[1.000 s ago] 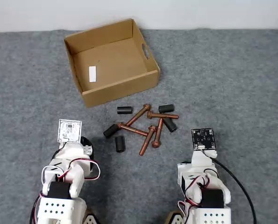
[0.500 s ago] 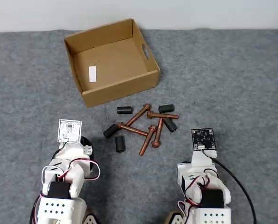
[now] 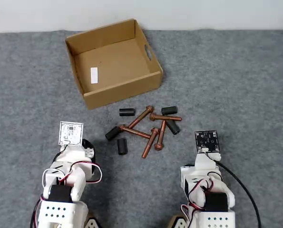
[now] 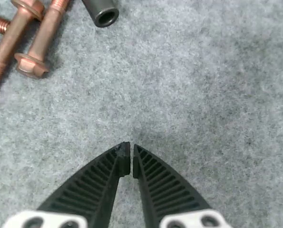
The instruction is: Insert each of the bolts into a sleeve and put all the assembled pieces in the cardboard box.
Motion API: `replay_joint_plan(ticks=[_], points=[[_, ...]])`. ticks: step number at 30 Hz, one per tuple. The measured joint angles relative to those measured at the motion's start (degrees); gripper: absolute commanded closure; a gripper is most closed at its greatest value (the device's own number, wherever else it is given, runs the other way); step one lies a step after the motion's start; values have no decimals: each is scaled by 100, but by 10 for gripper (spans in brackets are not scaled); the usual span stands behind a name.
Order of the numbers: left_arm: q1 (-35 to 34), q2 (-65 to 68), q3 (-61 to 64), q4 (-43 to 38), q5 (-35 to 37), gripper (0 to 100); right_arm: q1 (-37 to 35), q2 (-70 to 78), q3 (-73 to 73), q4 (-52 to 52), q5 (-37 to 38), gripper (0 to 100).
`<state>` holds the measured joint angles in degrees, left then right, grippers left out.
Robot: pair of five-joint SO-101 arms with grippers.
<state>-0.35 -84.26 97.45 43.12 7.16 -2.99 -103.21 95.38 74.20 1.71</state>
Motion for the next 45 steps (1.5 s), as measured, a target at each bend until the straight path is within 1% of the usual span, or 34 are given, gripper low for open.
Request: replay_joint_plan(ticks=[41, 45], points=[[0, 0, 0, 0, 0, 994, 9, 0, 0, -18, 0, 987], [0, 0, 0, 0, 0, 994, 62, -44, -633, -53, 0, 990]])
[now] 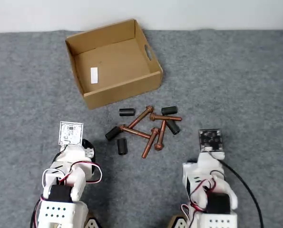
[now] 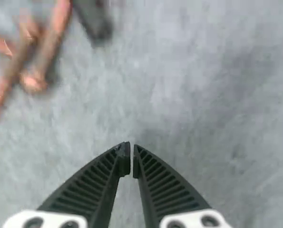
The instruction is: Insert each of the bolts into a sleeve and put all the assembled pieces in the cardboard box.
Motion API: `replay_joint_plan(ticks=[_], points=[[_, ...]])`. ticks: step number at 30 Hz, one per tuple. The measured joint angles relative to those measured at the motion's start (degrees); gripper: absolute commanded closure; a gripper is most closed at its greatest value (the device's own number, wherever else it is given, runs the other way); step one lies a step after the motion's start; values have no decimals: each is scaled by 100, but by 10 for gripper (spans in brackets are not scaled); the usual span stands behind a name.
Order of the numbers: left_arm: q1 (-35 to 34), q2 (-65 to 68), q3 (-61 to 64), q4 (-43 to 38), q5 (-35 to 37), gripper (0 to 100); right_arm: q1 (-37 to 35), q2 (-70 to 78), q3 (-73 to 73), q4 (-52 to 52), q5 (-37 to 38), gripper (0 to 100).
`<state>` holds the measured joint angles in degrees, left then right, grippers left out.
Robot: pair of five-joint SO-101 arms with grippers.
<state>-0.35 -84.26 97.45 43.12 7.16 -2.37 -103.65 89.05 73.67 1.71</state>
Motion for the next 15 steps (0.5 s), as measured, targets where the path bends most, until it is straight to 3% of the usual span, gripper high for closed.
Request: replay_joint_plan(ticks=[8, 15], points=[[0, 0, 0, 0, 0, 994, -26, 343, -1354, 53, 53, 991], [0, 0, 0, 0, 0, 994, -273, 2356, -2611, 404, 211, 990]])
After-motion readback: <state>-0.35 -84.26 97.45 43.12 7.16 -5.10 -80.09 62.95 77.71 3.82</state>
